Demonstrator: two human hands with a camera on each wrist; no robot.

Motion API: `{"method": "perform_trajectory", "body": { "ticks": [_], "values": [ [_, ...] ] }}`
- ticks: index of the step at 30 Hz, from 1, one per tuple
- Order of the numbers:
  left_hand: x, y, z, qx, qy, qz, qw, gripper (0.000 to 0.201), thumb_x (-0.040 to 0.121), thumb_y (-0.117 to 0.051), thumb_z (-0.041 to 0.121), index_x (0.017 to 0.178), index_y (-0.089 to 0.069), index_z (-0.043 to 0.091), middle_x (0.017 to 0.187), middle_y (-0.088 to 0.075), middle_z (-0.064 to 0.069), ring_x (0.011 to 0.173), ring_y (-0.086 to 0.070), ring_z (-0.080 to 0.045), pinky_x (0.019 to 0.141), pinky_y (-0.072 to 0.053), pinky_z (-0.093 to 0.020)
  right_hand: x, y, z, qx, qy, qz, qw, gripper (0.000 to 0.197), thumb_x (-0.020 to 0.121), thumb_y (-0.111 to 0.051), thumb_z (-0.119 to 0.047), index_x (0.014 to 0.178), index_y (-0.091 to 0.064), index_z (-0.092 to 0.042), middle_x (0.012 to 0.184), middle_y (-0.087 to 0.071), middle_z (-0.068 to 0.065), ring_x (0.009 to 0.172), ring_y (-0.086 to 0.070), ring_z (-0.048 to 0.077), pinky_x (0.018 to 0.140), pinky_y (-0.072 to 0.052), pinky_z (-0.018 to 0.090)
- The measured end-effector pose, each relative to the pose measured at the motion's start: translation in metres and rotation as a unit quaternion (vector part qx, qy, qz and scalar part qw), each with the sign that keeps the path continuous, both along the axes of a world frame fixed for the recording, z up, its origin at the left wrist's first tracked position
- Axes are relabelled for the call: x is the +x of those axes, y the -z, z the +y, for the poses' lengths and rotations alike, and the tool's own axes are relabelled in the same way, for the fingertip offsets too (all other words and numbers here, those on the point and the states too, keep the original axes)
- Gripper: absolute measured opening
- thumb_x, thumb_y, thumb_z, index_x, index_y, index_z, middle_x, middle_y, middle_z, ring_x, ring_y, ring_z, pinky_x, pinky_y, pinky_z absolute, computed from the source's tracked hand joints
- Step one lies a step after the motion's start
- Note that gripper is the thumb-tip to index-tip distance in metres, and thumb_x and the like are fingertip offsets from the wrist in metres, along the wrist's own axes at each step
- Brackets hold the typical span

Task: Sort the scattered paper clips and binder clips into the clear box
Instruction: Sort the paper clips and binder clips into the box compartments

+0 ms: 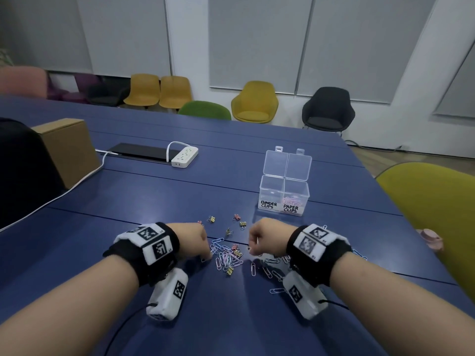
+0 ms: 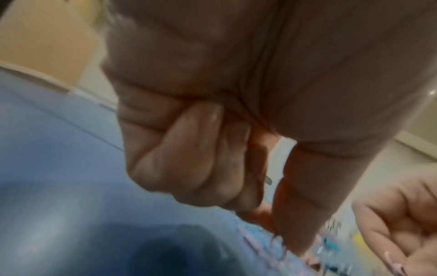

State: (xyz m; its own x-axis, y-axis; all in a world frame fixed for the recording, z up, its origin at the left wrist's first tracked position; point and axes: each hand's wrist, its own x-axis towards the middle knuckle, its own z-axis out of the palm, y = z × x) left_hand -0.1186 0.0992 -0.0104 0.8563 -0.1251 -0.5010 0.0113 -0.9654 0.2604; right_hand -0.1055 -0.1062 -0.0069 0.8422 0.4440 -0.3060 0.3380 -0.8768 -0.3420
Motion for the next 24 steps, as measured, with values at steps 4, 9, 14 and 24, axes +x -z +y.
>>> {"method": "perform_trajectory", "body": {
  "ticks": [4, 9, 14, 24],
  "values": [
    [0.002, 0.001, 0.008, -0.380, -0.165, 0.106, 0.904, 0.017, 0.083, -0.056, 0.018, 0.068, -0.048, 0.014, 0.059, -0.035, -0.002, 0.046, -0.028, -0.014, 0.045, -0.021, -0.020, 0.003, -0.002, -0.027, 0.293, 0.186, 0.194, 0.918, 0.020, 0.091, -0.054, -0.008, 0.072, -0.049, -0.014, 0.060, -0.044, 0.001, 0.044, -0.034, 0.010, 0.042, -0.032, 0.020],
    [0.009, -0.006, -0.006, -0.588, -0.271, 0.186, 0.739, 0.018, 0.085, -0.037, 0.007, 0.068, -0.041, 0.012, 0.061, -0.047, -0.007, 0.046, -0.043, -0.015, 0.037, -0.033, -0.019, 0.004, -0.004, -0.053, 0.506, 0.275, 0.292, 0.764, 0.023, 0.090, -0.044, 0.003, 0.072, -0.046, -0.009, 0.063, -0.048, 0.006, 0.041, -0.034, 0.008, 0.036, -0.025, 0.016],
    [0.019, -0.004, -0.027, -0.611, -0.290, 0.178, 0.714, 0.018, 0.083, -0.043, -0.002, 0.069, -0.047, 0.007, 0.066, -0.058, -0.011, 0.051, -0.059, -0.018, 0.040, -0.048, -0.018, 0.005, 0.000, -0.078, 0.510, 0.277, 0.301, 0.757, 0.024, 0.090, -0.048, 0.006, 0.070, -0.049, -0.007, 0.065, -0.050, 0.008, 0.043, -0.038, 0.008, 0.036, -0.027, 0.015],
    [0.056, -0.016, -0.090, -0.589, -0.191, 0.203, 0.759, 0.024, 0.084, -0.043, -0.008, 0.086, -0.063, 0.006, 0.064, -0.053, -0.005, 0.051, -0.054, -0.011, 0.044, -0.048, -0.018, 0.015, -0.003, -0.124, 0.379, 0.245, 0.351, 0.820, 0.023, 0.091, -0.039, -0.005, 0.072, -0.052, -0.010, 0.062, -0.039, 0.003, 0.043, -0.030, 0.009, 0.035, -0.021, 0.013]
  ]
}}
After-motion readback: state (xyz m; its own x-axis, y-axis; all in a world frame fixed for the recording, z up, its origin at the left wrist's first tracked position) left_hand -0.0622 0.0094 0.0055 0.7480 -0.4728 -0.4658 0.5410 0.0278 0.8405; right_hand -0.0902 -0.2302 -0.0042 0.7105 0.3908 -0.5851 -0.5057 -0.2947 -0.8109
